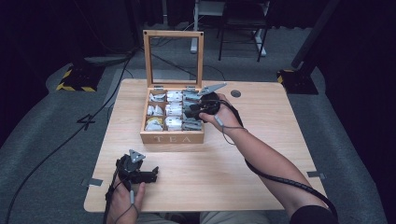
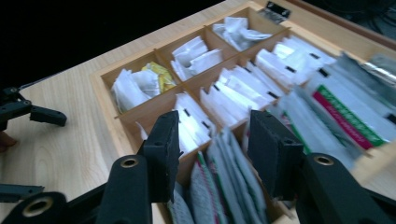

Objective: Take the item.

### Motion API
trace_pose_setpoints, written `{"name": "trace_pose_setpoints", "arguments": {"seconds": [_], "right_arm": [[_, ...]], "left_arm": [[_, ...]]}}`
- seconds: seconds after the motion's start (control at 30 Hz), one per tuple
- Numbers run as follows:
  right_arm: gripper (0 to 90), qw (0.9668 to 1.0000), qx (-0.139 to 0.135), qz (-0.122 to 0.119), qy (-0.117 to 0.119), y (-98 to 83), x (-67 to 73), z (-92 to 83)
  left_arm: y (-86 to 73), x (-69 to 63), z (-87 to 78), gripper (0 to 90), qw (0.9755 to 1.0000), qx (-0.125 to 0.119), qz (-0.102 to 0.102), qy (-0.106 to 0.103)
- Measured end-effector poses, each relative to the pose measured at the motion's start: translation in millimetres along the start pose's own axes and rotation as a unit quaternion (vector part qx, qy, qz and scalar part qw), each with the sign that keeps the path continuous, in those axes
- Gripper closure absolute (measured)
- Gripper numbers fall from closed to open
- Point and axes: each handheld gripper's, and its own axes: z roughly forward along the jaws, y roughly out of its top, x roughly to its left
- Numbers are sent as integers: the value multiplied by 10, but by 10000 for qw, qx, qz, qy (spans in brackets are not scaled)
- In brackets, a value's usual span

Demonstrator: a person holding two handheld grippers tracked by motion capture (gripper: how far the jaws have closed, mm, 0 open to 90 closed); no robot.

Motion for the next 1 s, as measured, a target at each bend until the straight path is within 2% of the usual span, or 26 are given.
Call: {"name": "trace_pose_setpoints", "arguments": {"seconds": [0.17, 0.37, 0.5, 0.73, 1.0], "right_arm": [[563, 9998, 178, -57, 56, 27, 110, 153], [601, 9992, 369, -87, 119, 55, 167, 259], [635, 9978, 625, -135, 193, 62, 223, 393], [648, 9960, 841, -105, 291, 56, 278, 547], [692, 9937, 1104, -74, 187, 28, 319, 662]], "left_arm": [[0, 0, 0, 1, 10000, -1, -2, -1], [1, 1, 1, 0, 10000, -1, 0, -2], [1, 2, 1, 0, 10000, -5, 9, 9], [1, 4, 2, 0, 10000, -10, 23, 19], [1, 3, 2, 0, 10000, -9, 22, 18]]}}
